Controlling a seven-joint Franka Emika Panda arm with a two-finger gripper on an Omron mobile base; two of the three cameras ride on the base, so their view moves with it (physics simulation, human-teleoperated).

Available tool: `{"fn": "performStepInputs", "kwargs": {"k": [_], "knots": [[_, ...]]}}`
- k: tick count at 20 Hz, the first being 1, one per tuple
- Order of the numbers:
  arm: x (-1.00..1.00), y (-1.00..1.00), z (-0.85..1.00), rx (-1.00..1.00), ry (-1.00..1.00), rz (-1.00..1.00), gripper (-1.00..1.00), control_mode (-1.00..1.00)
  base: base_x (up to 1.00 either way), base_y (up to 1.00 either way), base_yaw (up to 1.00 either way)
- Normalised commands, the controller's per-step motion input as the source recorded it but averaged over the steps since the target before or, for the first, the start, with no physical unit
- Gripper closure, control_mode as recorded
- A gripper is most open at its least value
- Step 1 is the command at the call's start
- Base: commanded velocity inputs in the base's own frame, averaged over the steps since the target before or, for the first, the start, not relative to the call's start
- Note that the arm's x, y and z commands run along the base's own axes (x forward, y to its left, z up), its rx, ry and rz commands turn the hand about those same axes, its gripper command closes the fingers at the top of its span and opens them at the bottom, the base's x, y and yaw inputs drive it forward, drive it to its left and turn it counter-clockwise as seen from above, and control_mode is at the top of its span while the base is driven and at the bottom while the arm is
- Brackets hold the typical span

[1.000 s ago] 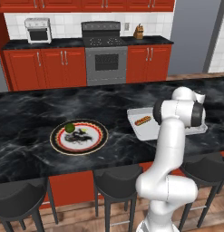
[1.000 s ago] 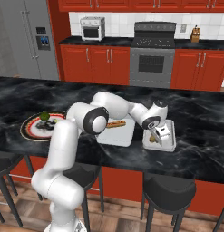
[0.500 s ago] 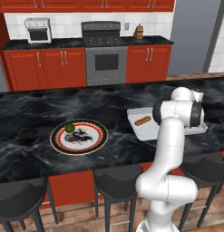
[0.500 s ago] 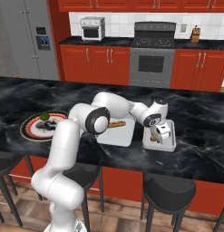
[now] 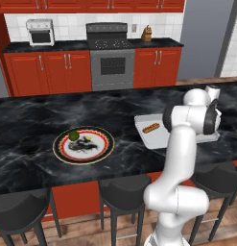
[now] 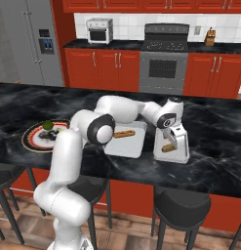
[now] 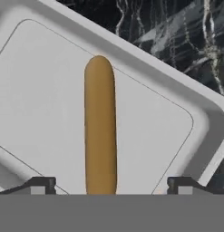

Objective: Place one cooked food and one vegetable from the large plate to each tupperware container.

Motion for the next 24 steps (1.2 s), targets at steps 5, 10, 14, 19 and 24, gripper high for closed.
{"fn": "performStepInputs", "kwargs": {"k": [5,10,14,19,24], "knots": [[-0.64,0.90,0.43,0.00,-0.01,0.02,-1.00,-1.00,0.00,0.00,0.00],[-0.46,1.00,0.43,0.00,-0.05,0.05,-1.00,-1.00,0.00,0.00,0.00],[-0.34,0.96,0.67,-0.06,0.00,0.15,-1.00,-1.00,0.00,0.00,0.00],[-0.10,1.00,0.35,0.00,0.06,0.20,-1.00,-1.00,0.00,0.00,0.00],[0.00,1.00,0.07,-0.01,0.11,0.25,-1.00,-1.00,0.00,0.00,0.00]]}}
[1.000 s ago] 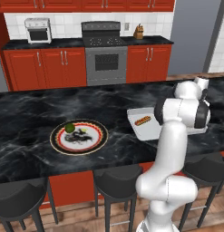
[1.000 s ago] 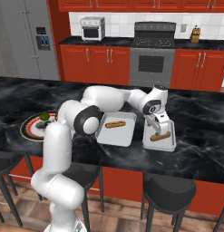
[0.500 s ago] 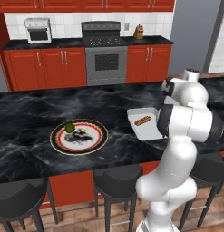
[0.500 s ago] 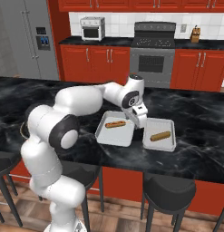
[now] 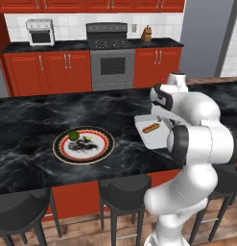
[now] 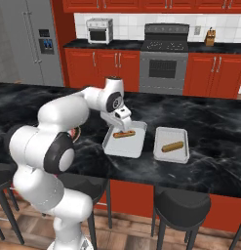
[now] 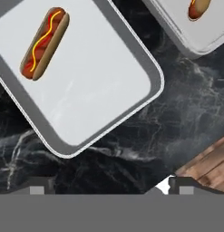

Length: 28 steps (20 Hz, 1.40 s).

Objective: Place one cooked food and one vegetable from the large plate to each tupperware container.

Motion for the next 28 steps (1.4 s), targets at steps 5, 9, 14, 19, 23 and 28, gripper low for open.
{"fn": "performStepInputs", "kwargs": {"k": [5,9,14,19,23,28], "knots": [[-0.03,0.99,0.00,-0.10,0.00,0.31,-1.00,-1.00,0.00,0.00,0.00],[0.00,0.90,0.00,-0.03,0.00,0.49,-1.00,-1.00,0.00,0.00,0.00],[0.09,0.73,0.00,-0.02,0.00,0.60,-1.00,-1.00,0.00,0.00,0.00],[0.21,0.64,0.00,-0.11,0.00,0.58,-1.00,-1.00,0.00,0.00,0.00],[0.32,0.59,-0.01,-0.04,0.02,0.59,-1.00,-1.00,0.00,0.00,0.00],[0.44,0.56,-0.08,0.01,0.08,0.56,-1.00,-1.00,0.00,0.00,0.00]]}}
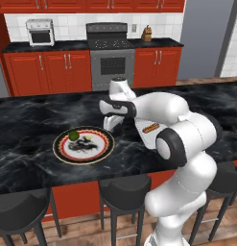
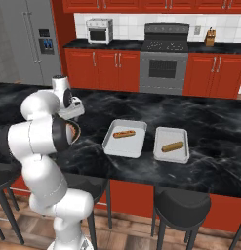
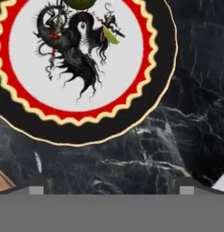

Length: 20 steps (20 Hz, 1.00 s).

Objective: Place one cooked food and one vegetable from the large plate to each tupperware container.

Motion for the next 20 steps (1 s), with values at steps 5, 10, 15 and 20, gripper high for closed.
{"fn": "performStepInputs", "kwargs": {"k": [5,10,15,20], "knots": [[0.42,0.60,-0.12,0.00,0.04,0.47,-1.00,-1.00,0.00,0.00,0.00],[0.23,0.37,-0.25,0.00,0.00,0.36,-1.00,-1.00,0.00,0.00,0.00],[0.19,0.27,-0.27,0.03,0.00,0.41,-1.00,-1.00,0.00,0.00,0.00],[0.34,0.10,-0.17,0.10,0.00,0.40,-1.00,-1.00,0.00,0.00,0.00]]}}
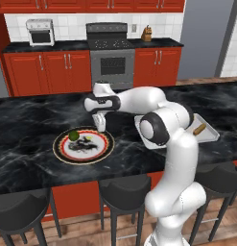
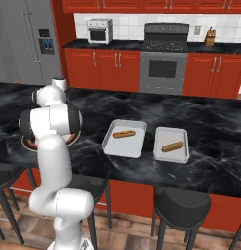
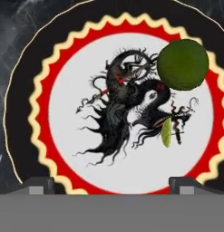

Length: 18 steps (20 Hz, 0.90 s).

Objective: Place one cooked food and one vegetable from the large plate to each tupperware container.

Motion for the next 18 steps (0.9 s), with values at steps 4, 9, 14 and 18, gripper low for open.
{"fn": "performStepInputs", "kwargs": {"k": [4,9,14,18], "knots": [[0.28,0.00,-0.09,0.14,-0.01,0.32,-1.00,-1.00,0.00,0.00,0.00],[0.00,0.00,-0.20,0.15,-0.05,0.08,-1.00,-1.00,0.00,0.00,0.00],[0.00,0.00,-0.47,0.37,-0.07,0.00,-1.00,-1.00,0.00,0.00,0.00],[0.16,0.00,-0.43,0.31,-0.08,0.00,-1.00,-1.00,0.00,0.00,0.00]]}}
